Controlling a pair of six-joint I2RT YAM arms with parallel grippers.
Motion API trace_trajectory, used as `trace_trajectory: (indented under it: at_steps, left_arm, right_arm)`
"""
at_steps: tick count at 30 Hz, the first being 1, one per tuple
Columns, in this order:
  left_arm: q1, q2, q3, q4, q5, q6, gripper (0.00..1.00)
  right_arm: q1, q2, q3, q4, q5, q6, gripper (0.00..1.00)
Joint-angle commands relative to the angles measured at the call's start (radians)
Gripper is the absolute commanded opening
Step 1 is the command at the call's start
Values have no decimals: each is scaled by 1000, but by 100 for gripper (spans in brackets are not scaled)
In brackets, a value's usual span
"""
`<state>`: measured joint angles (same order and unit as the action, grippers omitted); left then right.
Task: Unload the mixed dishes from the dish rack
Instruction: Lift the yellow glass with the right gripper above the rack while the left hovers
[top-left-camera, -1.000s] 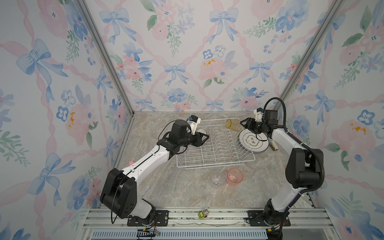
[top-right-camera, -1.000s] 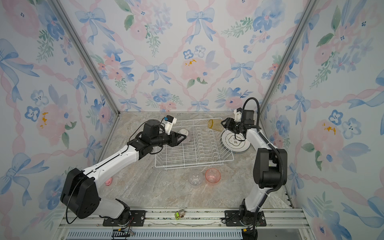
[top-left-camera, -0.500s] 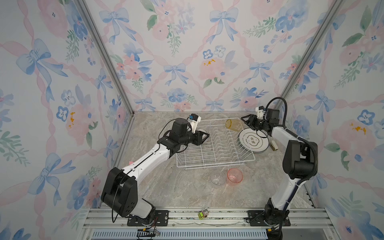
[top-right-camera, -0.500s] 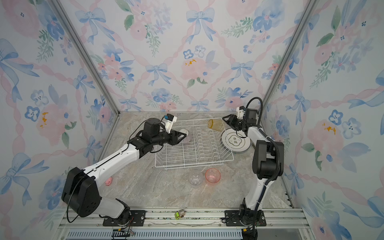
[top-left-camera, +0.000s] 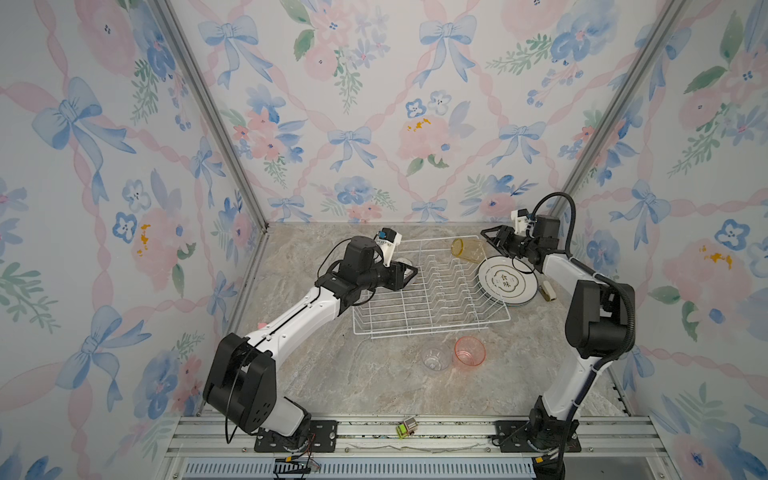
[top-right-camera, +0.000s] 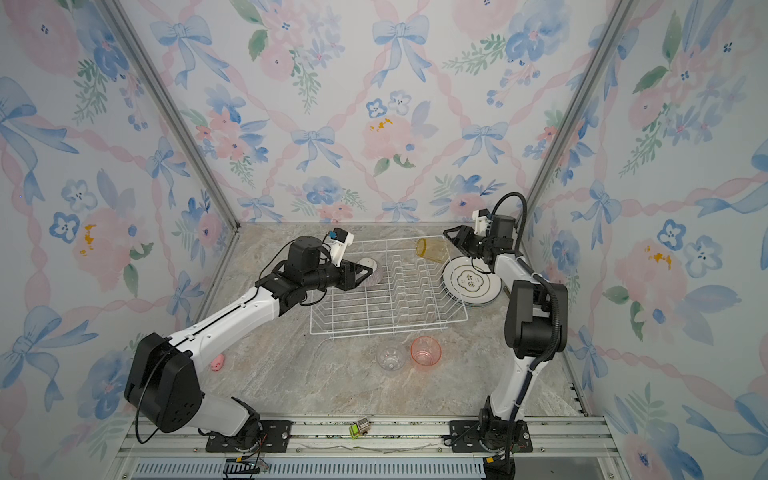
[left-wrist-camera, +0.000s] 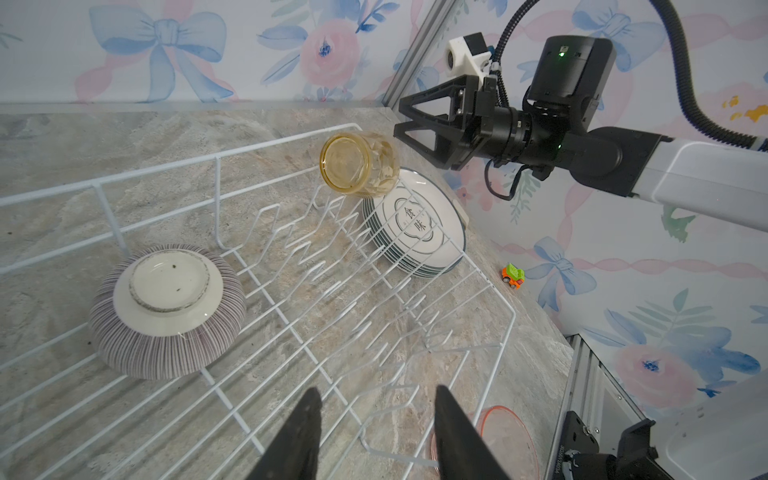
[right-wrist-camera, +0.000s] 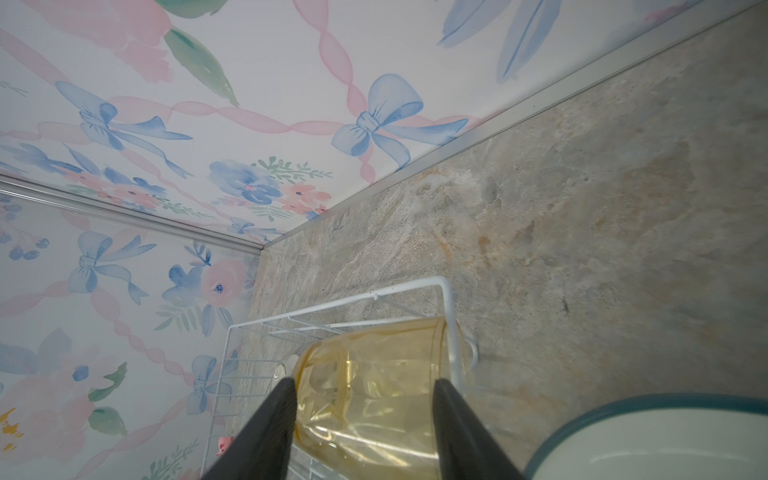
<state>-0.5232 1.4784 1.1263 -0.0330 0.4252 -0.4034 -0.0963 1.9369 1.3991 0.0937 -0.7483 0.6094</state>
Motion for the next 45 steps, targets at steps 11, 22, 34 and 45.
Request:
trace_trajectory:
  at_steps: [11,22,34,45]
  left_arm:
    - [6,-9,4,-13,-11,18,45]
    - [7,-15,-3,-13,-16,17,46]
    - [11,-27,-16,-11,-19,17,45]
    - [13,-29,-17,-12,-16,17,45]
  right_arm:
    - [12,19,-20,-57,47,-54,54]
    - [30,29,-19,-37,-13,-34,52]
    - [40,15,-58,-9,-39,-14,49]
    - [53,-26,-100,28,-93,-1,33]
